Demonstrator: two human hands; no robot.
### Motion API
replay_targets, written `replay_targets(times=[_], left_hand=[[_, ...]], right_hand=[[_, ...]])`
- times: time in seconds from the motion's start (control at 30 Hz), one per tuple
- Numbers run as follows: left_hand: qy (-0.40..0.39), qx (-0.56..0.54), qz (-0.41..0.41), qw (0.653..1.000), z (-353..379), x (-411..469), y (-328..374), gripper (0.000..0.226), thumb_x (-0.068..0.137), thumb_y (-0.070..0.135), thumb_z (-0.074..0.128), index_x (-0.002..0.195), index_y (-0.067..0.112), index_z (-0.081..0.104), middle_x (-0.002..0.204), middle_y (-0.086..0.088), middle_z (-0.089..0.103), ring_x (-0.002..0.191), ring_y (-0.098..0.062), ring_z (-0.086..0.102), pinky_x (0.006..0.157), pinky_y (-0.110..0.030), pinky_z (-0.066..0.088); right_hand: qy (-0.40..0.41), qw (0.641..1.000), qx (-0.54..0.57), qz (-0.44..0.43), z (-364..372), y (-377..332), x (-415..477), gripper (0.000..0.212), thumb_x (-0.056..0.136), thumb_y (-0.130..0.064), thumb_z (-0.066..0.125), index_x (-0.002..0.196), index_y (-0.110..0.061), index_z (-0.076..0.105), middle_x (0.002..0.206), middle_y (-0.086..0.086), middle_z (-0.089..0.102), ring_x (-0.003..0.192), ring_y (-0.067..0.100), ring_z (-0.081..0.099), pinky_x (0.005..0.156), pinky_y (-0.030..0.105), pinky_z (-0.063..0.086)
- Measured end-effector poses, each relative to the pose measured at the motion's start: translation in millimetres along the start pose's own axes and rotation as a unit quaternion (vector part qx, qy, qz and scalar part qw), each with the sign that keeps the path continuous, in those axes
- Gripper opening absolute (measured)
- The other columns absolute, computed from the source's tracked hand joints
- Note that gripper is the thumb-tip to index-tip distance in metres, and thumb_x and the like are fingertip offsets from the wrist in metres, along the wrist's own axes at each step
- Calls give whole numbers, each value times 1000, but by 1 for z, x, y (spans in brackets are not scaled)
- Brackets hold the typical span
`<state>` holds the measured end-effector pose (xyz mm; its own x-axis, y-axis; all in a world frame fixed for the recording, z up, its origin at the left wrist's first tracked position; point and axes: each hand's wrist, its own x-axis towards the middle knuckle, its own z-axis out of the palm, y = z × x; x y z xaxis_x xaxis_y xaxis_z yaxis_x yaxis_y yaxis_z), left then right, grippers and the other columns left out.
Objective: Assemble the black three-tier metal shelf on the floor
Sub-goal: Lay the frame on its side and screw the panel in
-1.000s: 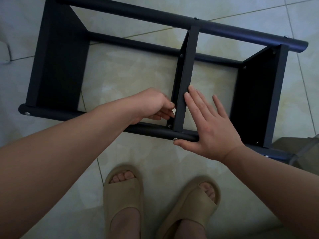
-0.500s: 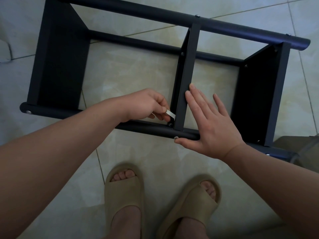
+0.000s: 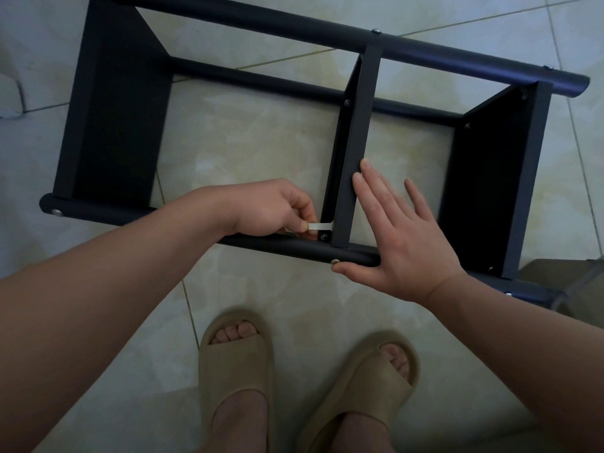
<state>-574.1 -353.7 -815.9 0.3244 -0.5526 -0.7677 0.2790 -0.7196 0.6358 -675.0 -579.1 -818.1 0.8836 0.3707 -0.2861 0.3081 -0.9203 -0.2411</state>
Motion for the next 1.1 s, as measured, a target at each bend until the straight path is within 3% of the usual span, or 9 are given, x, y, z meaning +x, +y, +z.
replay_targets(times=[0.07, 0.17, 0.27, 0.53, 0.63, 0.7, 0.87, 0.97, 1.1], left_hand=[[-4, 15, -2, 1000, 1, 0, -1, 14, 97, 4, 60, 92, 12, 71, 77, -2, 65, 74, -15, 56, 79, -33, 46], [-5, 45, -6, 999, 2, 1, -1, 15, 97, 8, 61, 89, 17, 71, 63, 10, 61, 57, -4, 52, 63, -23, 41], [12, 61, -6, 998, 3, 3, -2, 18, 97, 11, 62, 85, 23, 70, 57, 19, 60, 53, 3, 51, 61, -22, 39], [93, 117, 4, 989, -1, 0, -4, 13, 93, 20, 68, 97, 32, 72, 79, 16, 74, 76, 4, 67, 69, -18, 46], [111, 123, 18, 986, -1, 1, 1, 15, 93, 20, 68, 88, 35, 68, 81, 15, 72, 77, 1, 65, 67, -17, 46], [123, 89, 27, 988, -1, 1, 4, 17, 93, 18, 68, 85, 33, 67, 82, 13, 70, 75, -2, 63, 65, -16, 44], [113, -127, 15, 985, 2, 3, 10, 8, 98, 16, 62, 93, 16, 69, 102, -6, 73, 95, -13, 68, 88, -31, 56], [122, -231, -4, 965, 7, 8, 14, 10, 99, 19, 61, 97, 12, 67, 108, -13, 75, 87, -14, 71, 86, -33, 57], [167, -218, -29, 961, 12, 16, 13, 10, 96, 25, 67, 97, 16, 71, 95, -3, 75, 83, -11, 70, 78, -29, 51]], right_hand=[[-1, 1000, -2, 0, 0, 0, 0, 110, 86, -84, 35, 163, -12, 2, 171, 3, -8, 157, 20, 5, 126, 54, 9], [2, 1000, 2, -1, 1, 0, 0, 110, 86, -83, 37, 163, -12, 3, 171, 3, -7, 157, 20, 7, 126, 54, 10], [6, 1000, 4, -2, 2, 1, 0, 110, 86, -83, 37, 163, -12, 4, 171, 3, -6, 157, 20, 9, 126, 55, 11], [8, 1000, 11, -1, 3, 1, -1, 110, 86, -83, 39, 163, -12, 3, 171, 2, -7, 157, 19, 11, 125, 55, 13], [0, 1000, 7, 0, 2, 1, 0, 111, 86, -83, 38, 163, -13, 1, 171, 2, -9, 157, 18, 9, 126, 54, 12], [-2, 1000, 6, 0, 2, 1, -1, 111, 86, -84, 38, 163, -13, 1, 171, 2, -10, 157, 18, 9, 126, 54, 12], [-2, 1000, 9, -1, 1, 1, -1, 110, 86, -83, 37, 163, -12, 1, 171, 3, -9, 157, 19, 10, 126, 54, 12], [1, 1000, 10, -3, 1, 1, -1, 110, 87, -83, 36, 163, -13, 1, 171, 3, -8, 157, 20, 11, 126, 54, 13], [4, 1000, 10, -2, 1, 1, -1, 110, 87, -83, 37, 163, -12, 2, 171, 3, -6, 157, 21, 13, 125, 55, 14]])
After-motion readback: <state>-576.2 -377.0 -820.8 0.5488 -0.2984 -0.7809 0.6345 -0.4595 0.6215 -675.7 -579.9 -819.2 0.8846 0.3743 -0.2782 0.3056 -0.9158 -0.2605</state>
